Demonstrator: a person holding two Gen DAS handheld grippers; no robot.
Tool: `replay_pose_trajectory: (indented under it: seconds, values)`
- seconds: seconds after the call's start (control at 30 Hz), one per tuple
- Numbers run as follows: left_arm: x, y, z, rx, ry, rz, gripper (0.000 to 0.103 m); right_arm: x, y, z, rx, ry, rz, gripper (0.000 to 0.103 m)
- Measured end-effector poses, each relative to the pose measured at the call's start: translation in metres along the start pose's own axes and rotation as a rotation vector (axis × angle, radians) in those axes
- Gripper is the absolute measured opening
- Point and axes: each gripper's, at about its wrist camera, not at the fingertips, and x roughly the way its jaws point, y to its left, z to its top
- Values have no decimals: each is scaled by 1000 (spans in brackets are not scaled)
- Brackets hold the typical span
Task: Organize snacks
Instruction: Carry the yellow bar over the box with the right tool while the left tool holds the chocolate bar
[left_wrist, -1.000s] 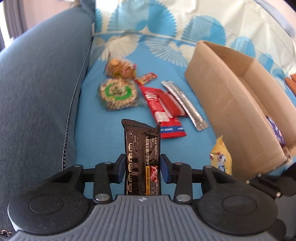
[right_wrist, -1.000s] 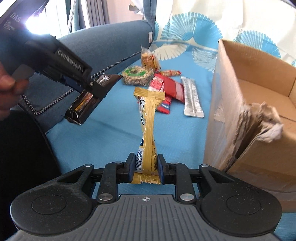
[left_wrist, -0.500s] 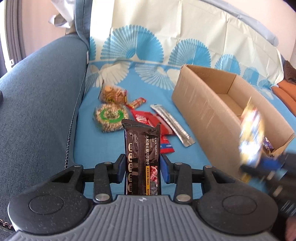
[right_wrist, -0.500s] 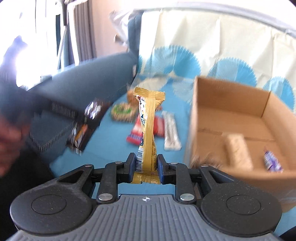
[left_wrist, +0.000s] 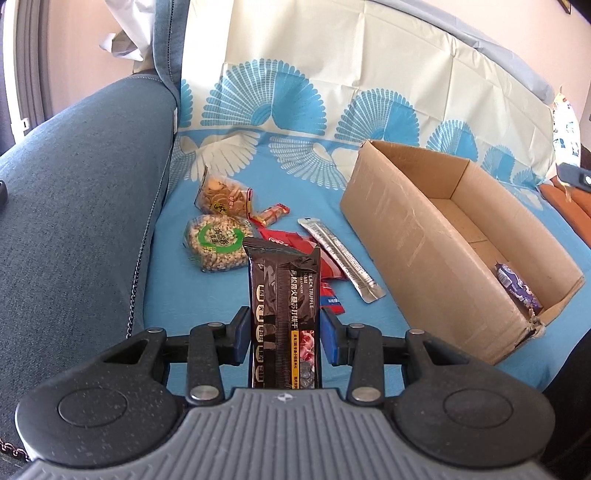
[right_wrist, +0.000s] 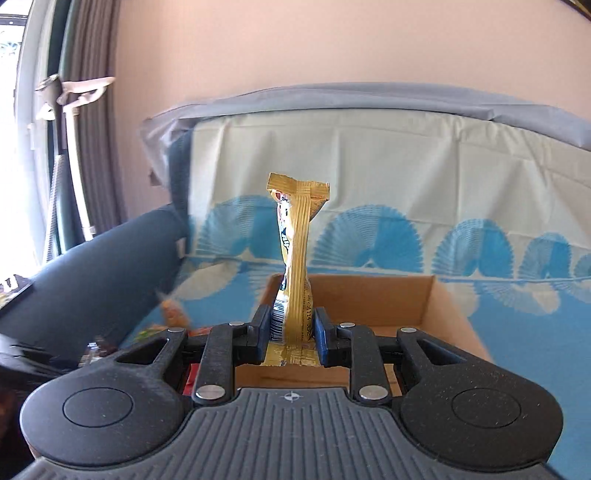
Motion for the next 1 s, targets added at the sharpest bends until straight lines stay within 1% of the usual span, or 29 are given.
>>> replay_pose_trajectory:
  seconds: [0.07,0.13,0.23,0.3,0.43,0.63,0.77,0.87,1.0]
  values:
    - [0,0,-1,-3,-4,7,43,10,-15,-1,1,3,-30,26]
    - [1,0,0,-8,-8,18,43,18,-26,-4,68,20,-44,26]
    - [3,0,1,-25,-7,40,43,17,-17,-7,49,-13,-20,26]
    - [5,-2,2,-29,-6,58,43,18,-12,-10,35,-16,-11,26]
    - [8,-7,3,-1,2,90,43,16,-5,-12,1,-24,6,26]
    - [14,-9,4,6,22,119,43,13,-6,-14,-25,-35,9,26]
    - [18,-15,4,38,33,137,43,12,-6,-15,-51,-42,12,26]
    - [18,-18,3,58,30,142,43,12,-8,-15,-50,-40,7,26]
    - [17,-17,3,47,19,153,43,13,-12,-15,-39,-32,-4,26]
